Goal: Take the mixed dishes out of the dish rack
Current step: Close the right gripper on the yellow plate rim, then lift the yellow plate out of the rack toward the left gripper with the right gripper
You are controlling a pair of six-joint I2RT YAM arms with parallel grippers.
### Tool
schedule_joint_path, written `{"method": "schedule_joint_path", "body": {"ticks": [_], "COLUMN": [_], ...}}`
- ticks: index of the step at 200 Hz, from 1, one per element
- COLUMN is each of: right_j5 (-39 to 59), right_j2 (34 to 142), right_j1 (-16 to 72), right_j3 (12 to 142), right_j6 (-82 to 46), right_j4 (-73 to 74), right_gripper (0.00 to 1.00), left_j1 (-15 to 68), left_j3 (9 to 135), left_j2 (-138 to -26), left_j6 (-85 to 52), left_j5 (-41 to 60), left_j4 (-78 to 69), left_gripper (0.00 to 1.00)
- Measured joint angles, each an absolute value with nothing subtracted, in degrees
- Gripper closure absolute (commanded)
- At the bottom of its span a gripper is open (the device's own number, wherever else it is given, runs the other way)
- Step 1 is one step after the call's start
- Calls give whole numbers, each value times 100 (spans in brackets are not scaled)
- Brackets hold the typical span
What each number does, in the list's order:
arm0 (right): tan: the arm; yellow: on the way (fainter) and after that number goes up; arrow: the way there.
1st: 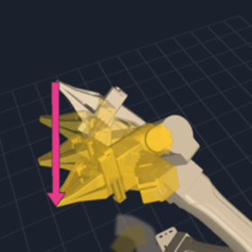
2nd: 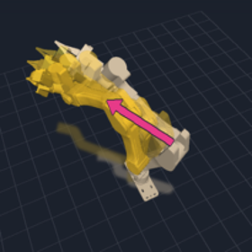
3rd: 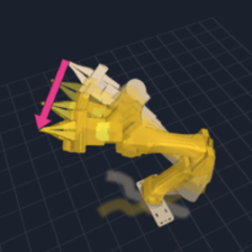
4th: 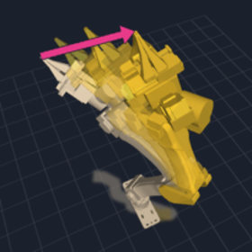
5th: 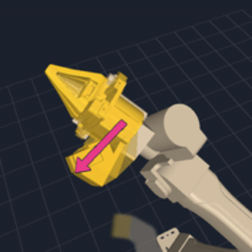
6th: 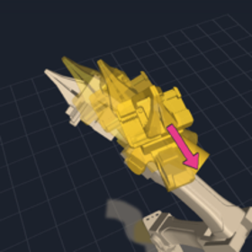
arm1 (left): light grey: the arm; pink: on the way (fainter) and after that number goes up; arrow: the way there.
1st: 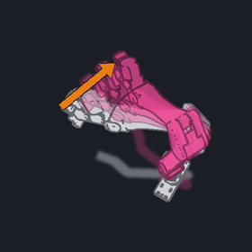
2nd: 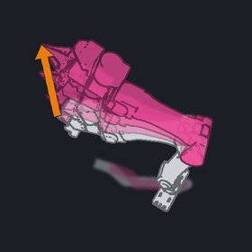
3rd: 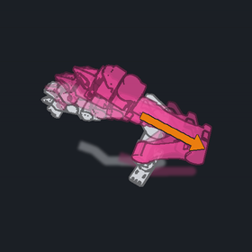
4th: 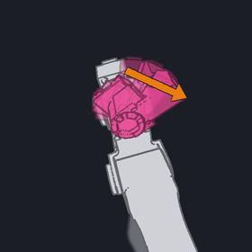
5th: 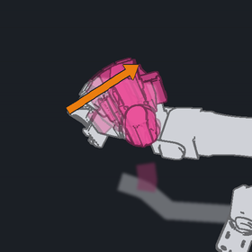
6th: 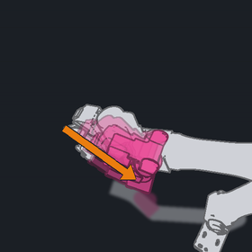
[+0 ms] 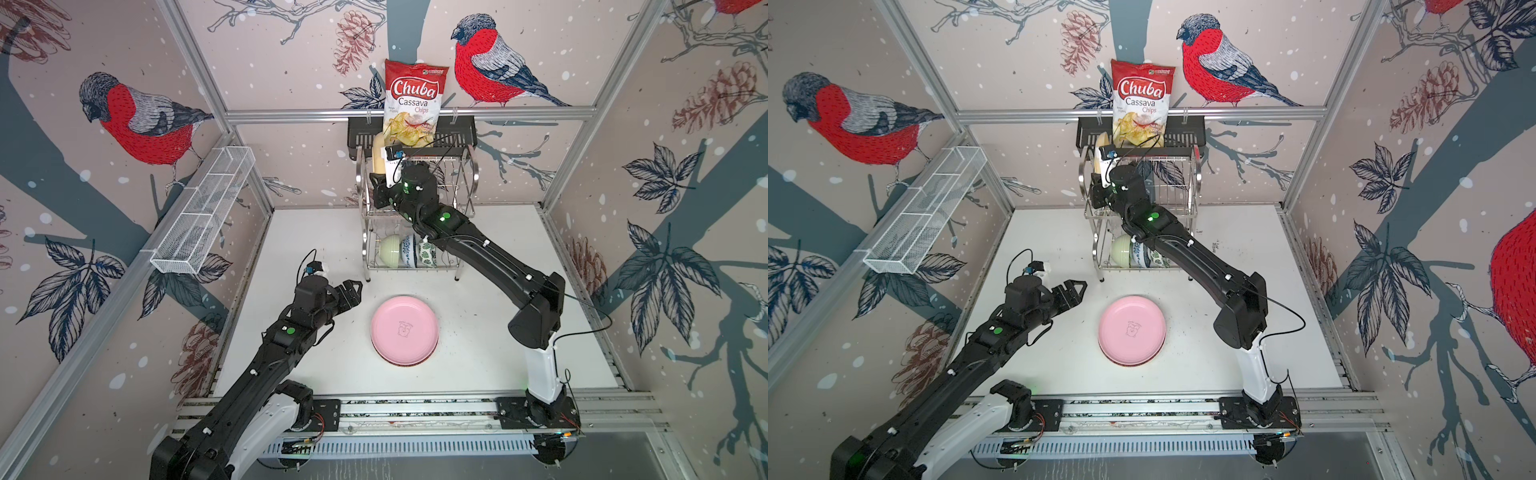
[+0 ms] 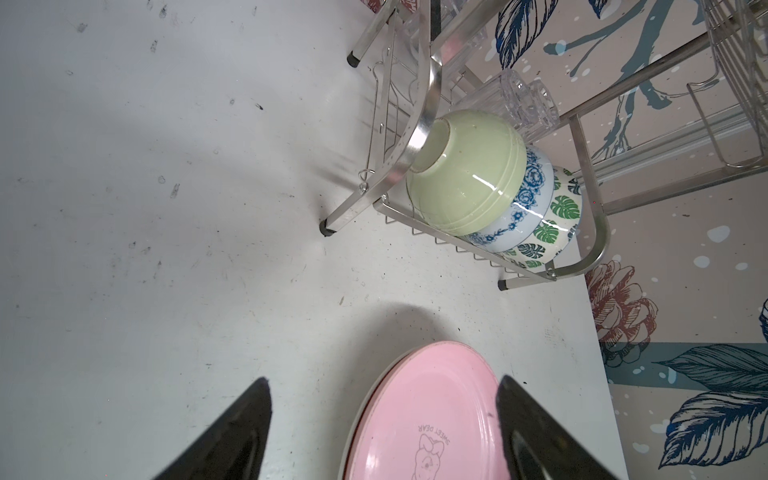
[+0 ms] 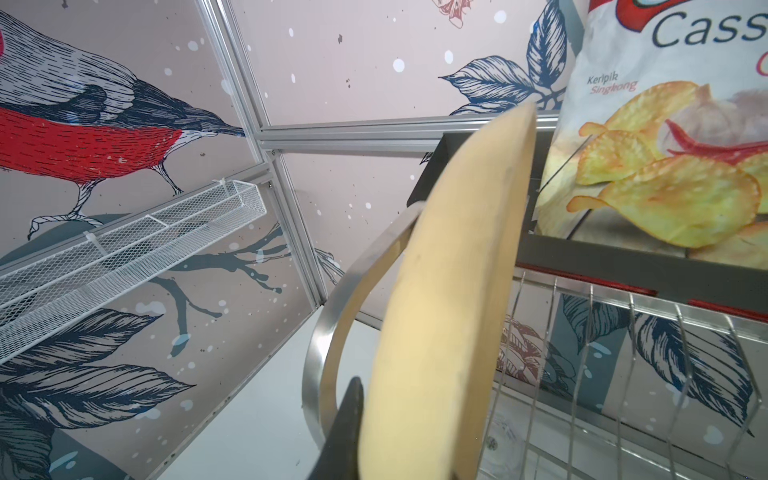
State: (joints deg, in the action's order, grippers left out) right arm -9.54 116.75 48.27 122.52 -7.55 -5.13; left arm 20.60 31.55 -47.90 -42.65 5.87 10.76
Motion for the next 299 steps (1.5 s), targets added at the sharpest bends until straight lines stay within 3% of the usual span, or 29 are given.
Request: {"method": "schedule_joint_path", "body": {"ticks": [164,299], "right_j5": [-858,-888], "right_j2": [11325,10171], "right_j1": [4827,4987], "right_j3": [12003,10978], "right_j6": [-1192,-1350], "right_j4": [-521,-307], "right_gripper": [96,97], "left_j1": [2027,2001], "left_j3": [3148,3159], "left_j2": [-4628,-4418], "left_j6": [-4259,-4261], "left_j5": [561,445], "left_j4": [1229,1378], "left_gripper": [16,15]}}
